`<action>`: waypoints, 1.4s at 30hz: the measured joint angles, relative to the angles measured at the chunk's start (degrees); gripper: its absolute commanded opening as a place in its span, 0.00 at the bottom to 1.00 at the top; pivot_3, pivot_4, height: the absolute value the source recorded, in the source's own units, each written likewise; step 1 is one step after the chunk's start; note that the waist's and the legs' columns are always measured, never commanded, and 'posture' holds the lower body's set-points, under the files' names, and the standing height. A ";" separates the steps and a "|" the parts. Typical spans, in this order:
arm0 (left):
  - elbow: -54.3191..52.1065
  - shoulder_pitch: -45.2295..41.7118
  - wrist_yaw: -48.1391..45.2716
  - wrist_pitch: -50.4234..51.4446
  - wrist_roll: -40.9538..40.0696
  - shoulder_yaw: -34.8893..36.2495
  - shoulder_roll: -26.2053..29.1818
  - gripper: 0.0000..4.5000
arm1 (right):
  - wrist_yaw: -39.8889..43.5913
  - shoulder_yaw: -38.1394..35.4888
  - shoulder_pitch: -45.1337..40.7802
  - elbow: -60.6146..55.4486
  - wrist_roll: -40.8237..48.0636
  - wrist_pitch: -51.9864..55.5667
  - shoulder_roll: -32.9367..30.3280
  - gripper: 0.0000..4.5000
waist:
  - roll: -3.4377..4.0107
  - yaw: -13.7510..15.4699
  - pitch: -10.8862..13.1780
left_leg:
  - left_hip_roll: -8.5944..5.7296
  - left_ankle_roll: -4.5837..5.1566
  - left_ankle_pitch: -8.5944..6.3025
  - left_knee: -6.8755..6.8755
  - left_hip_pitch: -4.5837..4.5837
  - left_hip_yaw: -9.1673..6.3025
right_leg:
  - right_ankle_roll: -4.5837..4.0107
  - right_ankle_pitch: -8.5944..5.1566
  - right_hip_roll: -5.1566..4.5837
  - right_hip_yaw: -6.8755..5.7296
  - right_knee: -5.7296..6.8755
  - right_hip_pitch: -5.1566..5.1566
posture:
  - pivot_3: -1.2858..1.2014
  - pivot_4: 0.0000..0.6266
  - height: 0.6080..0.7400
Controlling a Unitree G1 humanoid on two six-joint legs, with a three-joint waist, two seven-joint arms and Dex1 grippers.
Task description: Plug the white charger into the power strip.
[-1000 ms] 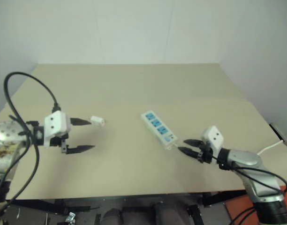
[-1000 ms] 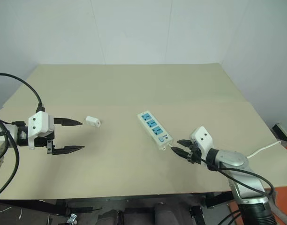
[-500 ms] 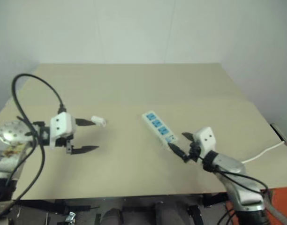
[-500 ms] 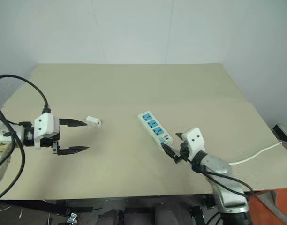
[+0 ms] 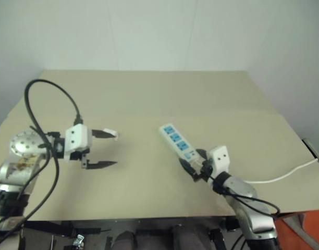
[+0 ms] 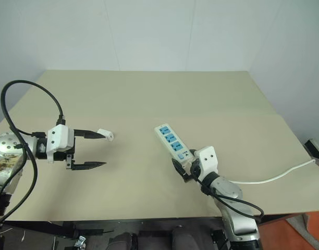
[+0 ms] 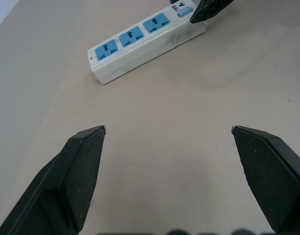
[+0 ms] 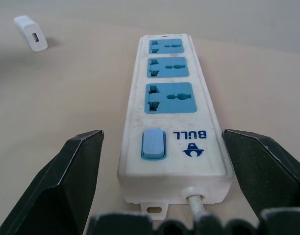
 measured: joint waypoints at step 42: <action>24.96 -34.88 -14.41 -2.13 14.59 -19.61 0.56 1.00 | 18.02 0.85 -2.86 12.22 5.76 -11.88 -8.89 0.76 | -0.09 0.47 -0.03 | -0.11 0.01 0.01 0.06 -0.05 -0.07 | 0.03 0.02 0.06 -0.02 -0.14 0.13 | 0.52 0.24 1.00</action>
